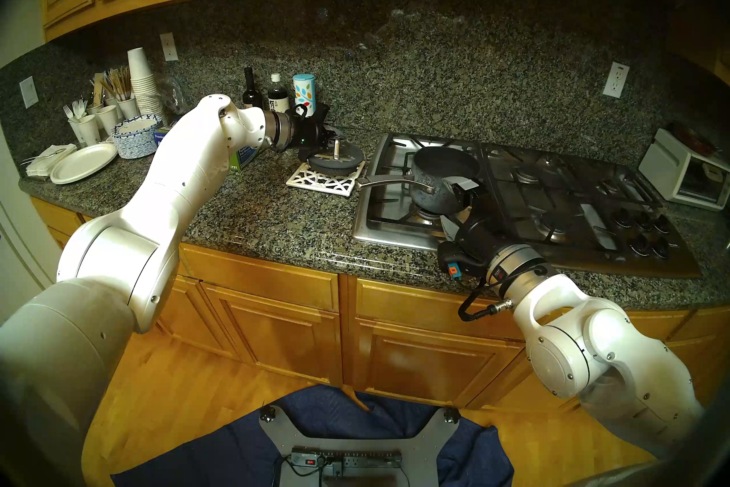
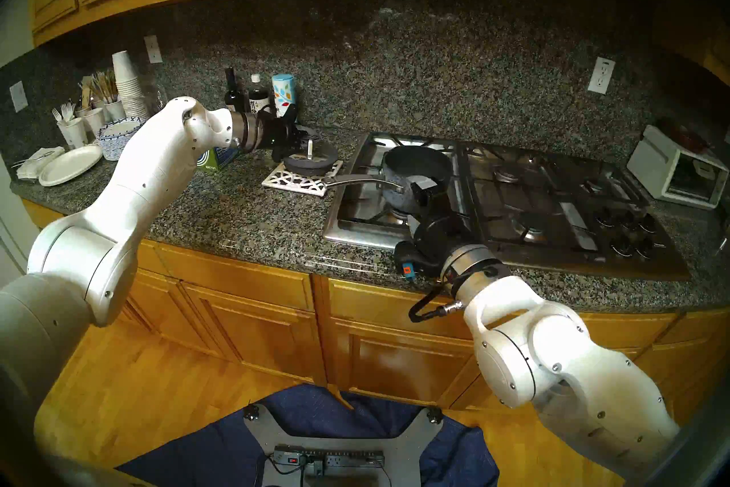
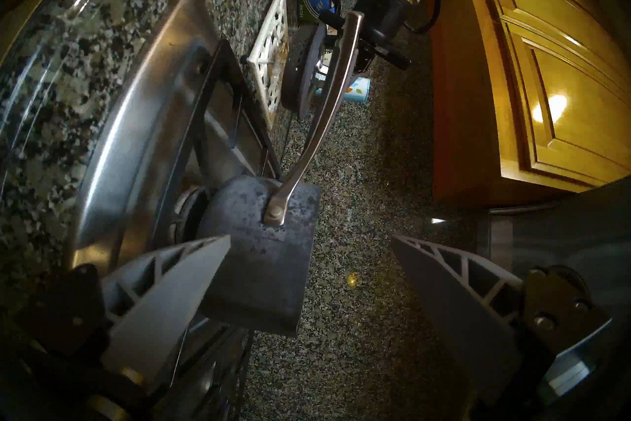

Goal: Pick up the pot, put it on the stove, take off the pot lid

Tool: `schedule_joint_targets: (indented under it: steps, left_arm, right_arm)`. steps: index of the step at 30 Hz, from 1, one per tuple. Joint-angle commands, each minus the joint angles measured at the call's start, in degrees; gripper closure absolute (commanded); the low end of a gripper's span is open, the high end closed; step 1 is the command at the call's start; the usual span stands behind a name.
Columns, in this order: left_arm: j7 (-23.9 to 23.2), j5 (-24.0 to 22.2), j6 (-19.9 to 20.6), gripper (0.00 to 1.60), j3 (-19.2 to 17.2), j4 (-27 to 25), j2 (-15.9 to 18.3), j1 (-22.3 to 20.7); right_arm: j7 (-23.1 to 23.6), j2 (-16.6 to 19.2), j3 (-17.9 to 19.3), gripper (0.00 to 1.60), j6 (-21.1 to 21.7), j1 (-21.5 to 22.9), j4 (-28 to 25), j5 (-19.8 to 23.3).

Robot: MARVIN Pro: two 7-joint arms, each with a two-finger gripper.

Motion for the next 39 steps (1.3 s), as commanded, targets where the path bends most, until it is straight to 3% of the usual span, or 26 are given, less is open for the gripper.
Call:
schedule_joint_targets:
  steps: [1,26,39]
  left_arm:
    - [-3.7,0.2,-0.1,1.6,-1.5,-0.1,-0.5,-4.3]
    - [-7.6,3.5,0.6,1.6,-1.2,3.5,-0.1,-4.9]
    - [-10.1,4.9,1.2,1.6,-0.8,2.6,0.7,-3.1]
  right_arm:
    - [-1.0,0.0,0.9,0.0,0.0,0.9,-1.5,-0.3]
    - [-0.9,0.0,0.9,0.0,0.0,0.9,-1.5,-0.3]
    - [-1.0,0.0,0.9,0.0,0.0,0.8,-1.5,-0.3]
